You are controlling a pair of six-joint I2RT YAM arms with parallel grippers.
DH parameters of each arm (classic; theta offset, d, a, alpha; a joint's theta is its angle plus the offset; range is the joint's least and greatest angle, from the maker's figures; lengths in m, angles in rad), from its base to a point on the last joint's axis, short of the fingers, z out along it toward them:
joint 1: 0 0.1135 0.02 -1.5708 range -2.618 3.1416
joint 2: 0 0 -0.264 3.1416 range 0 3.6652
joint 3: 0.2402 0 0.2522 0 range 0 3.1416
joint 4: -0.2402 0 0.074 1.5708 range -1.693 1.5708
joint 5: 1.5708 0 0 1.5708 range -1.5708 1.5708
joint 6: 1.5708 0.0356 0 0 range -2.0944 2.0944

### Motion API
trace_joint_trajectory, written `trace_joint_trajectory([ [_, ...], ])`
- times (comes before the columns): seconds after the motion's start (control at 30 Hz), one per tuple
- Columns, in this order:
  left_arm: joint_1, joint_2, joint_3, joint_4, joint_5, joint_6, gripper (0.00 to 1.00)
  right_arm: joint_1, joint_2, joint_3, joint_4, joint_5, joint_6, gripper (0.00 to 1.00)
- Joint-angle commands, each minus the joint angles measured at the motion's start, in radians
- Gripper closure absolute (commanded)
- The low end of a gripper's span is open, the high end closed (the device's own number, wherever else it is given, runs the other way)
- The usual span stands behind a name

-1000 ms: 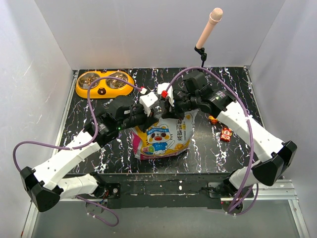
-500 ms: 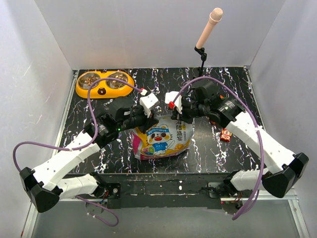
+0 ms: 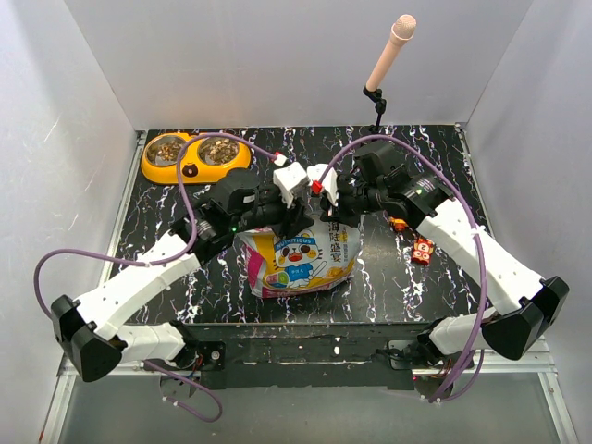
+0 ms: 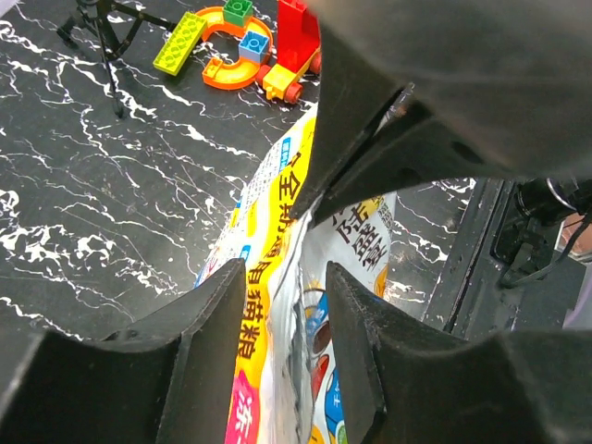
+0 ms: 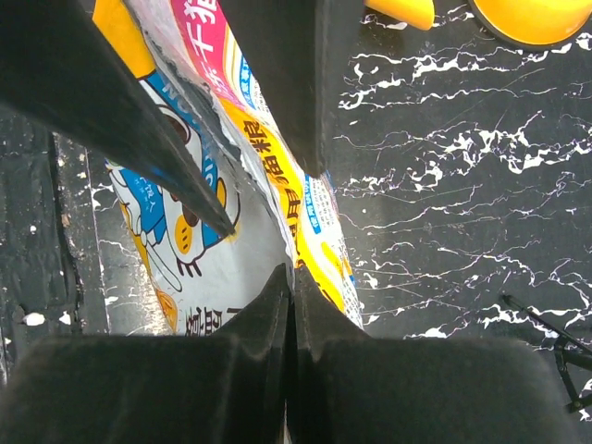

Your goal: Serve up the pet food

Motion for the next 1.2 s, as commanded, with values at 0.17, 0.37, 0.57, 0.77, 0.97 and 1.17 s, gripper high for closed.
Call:
trace_joint_trajectory([
  [0.17, -0.001, 0.034, 0.000, 0.065, 0.028, 0.026, 0.97, -0.051, -0.077, -0.066, 0.090, 0.036, 0.002, 0.76],
  [0.37, -0.001, -0.003, -0.019, 0.078, 0.085, 0.026, 1.00, -0.073, -0.112, -0.123, 0.128, 0.085, -0.080, 0.71],
  [0.57, -0.002, -0.022, -0.013, 0.035, 0.072, 0.040, 0.92, -0.080, -0.120, -0.084, 0.081, 0.024, -0.108, 0.99],
  [0.77, -0.004, 0.035, -0.042, 0.149, 0.051, -0.012, 0.56, -0.080, -0.128, -0.055, 0.090, -0.065, 0.016, 0.99],
  [0.97, -0.002, 0.098, -0.008, 0.126, 0.054, 0.023, 1.00, -0.088, -0.123, -0.041, 0.052, -0.050, -0.008, 0.86],
  [1.17, -0.004, 0.043, 0.023, 0.062, 0.115, 0.036, 1.00, -0.145, -0.149, -0.126, 0.065, 0.002, -0.204, 0.63],
])
